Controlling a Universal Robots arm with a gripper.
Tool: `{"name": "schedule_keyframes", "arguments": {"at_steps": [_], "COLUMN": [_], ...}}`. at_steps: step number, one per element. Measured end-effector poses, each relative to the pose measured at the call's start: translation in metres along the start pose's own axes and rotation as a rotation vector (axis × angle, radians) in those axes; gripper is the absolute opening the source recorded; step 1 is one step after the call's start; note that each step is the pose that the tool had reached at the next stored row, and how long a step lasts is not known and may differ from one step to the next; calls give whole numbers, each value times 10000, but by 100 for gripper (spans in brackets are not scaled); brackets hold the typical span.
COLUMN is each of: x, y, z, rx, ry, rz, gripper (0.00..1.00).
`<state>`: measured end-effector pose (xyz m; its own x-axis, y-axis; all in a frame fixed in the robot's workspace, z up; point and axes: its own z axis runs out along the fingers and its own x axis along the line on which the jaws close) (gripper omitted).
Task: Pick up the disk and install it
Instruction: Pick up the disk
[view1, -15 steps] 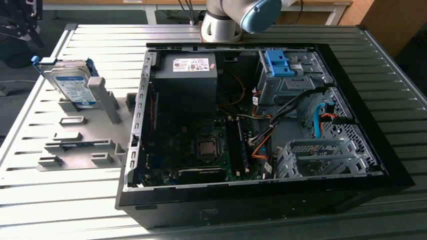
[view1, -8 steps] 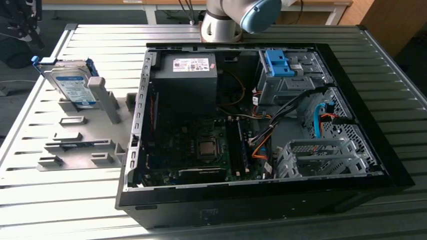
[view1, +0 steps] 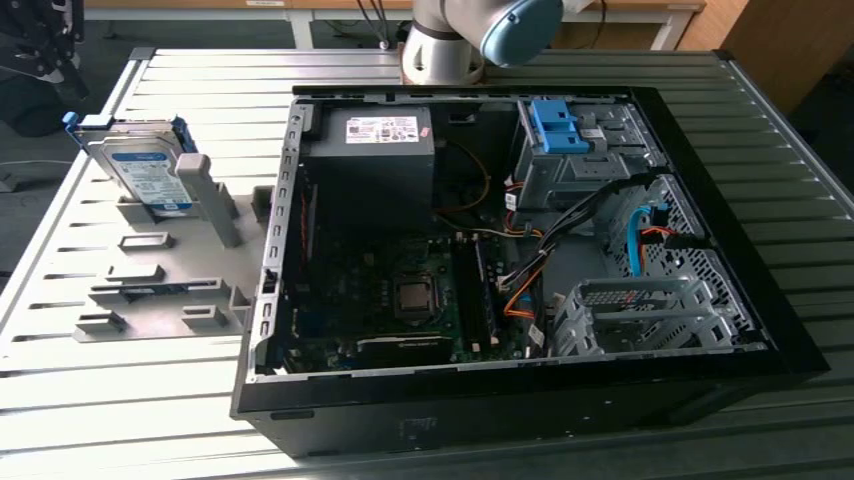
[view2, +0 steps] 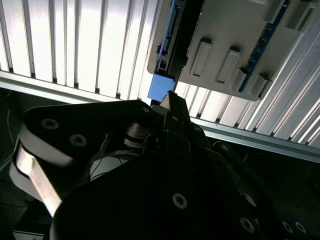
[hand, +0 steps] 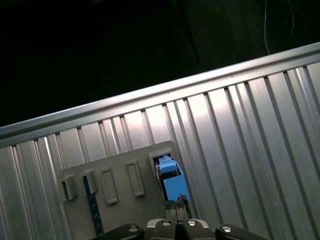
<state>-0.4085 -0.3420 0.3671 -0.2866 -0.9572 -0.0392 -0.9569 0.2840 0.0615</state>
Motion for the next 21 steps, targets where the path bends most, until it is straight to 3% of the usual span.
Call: {"name": "schedule_keyframes", "arguments": {"at_steps": [4, 10, 15, 17, 21], "x": [0, 1, 1, 1, 2], "y": [0, -1, -1, -1, -2], "z": [1, 14, 15, 20, 49], "rx": [11, 19, 30, 53, 166], "ry": [1, 39, 37, 31, 6], "rz": [-64, -880, -903, -904, -993], "gripper": [11, 11, 11, 16, 36]}}
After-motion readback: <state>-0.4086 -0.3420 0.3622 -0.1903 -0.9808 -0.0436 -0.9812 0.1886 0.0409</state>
